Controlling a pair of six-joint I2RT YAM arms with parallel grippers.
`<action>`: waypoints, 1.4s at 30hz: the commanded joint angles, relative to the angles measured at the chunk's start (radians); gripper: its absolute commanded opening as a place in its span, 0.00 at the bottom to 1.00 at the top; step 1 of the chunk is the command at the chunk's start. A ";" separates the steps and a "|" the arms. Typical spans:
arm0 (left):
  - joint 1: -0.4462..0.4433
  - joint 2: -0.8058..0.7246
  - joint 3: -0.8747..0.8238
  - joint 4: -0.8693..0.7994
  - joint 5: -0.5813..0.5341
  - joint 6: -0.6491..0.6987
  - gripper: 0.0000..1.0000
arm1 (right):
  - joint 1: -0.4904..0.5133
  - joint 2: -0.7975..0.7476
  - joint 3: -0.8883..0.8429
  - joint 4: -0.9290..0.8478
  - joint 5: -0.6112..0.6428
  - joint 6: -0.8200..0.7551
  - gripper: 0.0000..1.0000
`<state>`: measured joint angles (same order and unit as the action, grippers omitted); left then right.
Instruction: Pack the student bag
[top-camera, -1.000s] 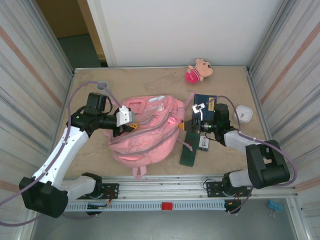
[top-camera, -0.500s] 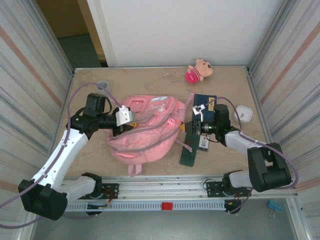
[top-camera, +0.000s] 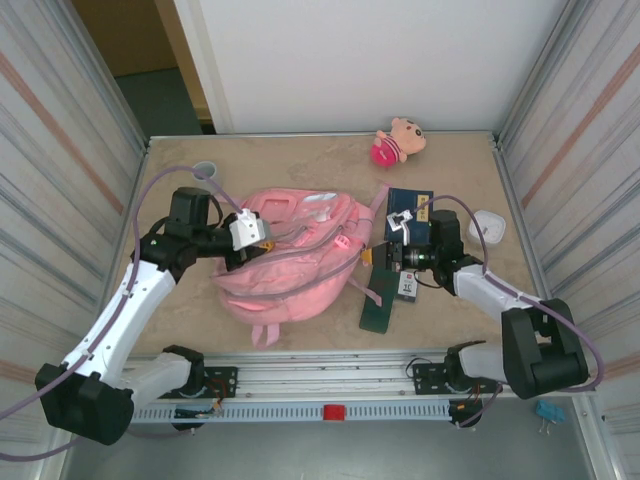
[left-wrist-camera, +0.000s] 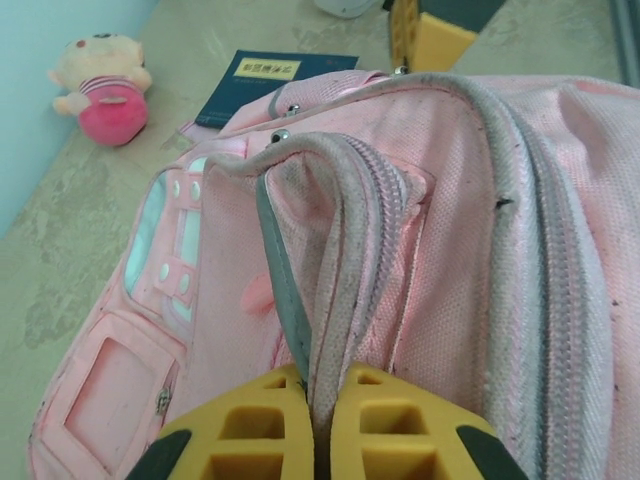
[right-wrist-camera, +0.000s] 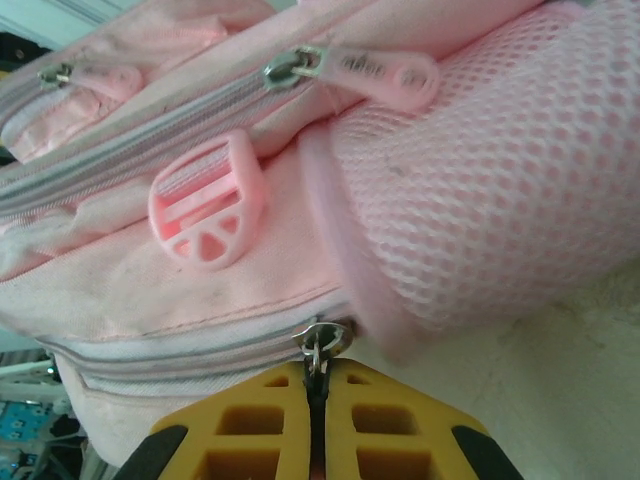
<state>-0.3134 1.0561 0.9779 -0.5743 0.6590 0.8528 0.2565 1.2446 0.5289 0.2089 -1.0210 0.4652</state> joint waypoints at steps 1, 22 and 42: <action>-0.044 -0.024 0.001 0.116 -0.173 -0.096 0.00 | 0.051 -0.080 0.045 -0.114 0.086 -0.050 0.00; -0.363 0.151 0.069 0.187 -0.941 -0.633 0.00 | 0.408 -0.194 0.236 -0.481 0.392 -0.071 0.00; -0.396 0.176 -0.008 0.426 -0.571 -0.592 0.00 | 0.579 -0.294 0.102 -0.259 0.639 0.389 0.59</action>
<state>-0.7406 1.3148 0.9924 -0.2798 -0.0486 0.1974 0.8845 1.0603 0.6800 -0.0834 -0.4099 0.7578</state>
